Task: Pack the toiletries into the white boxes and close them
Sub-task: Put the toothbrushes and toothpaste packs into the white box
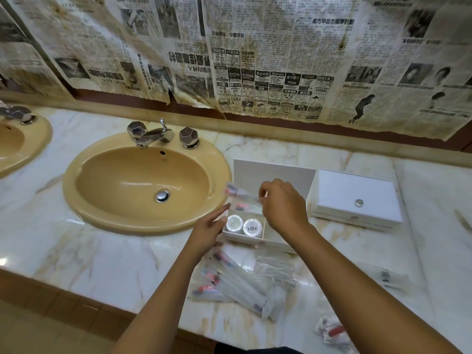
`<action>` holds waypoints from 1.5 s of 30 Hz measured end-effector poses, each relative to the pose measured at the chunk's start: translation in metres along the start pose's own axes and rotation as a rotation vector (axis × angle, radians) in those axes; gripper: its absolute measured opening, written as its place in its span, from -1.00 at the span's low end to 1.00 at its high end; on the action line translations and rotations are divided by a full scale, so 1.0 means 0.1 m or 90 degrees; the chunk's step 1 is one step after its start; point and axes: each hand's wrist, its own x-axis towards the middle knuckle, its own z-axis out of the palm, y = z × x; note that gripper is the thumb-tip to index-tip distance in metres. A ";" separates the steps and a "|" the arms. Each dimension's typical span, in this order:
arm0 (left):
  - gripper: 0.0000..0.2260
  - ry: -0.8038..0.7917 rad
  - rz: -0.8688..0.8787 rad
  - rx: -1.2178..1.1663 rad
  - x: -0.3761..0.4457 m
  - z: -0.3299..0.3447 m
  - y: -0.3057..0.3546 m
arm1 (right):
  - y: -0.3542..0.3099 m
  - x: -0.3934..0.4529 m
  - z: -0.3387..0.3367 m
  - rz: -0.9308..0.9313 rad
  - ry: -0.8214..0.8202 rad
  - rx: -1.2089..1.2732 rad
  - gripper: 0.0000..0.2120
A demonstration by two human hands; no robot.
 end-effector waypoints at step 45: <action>-0.69 0.020 0.006 0.018 -0.06 0.03 0.08 | -0.24 -0.81 0.55 -0.156 -0.295 -0.013 -0.80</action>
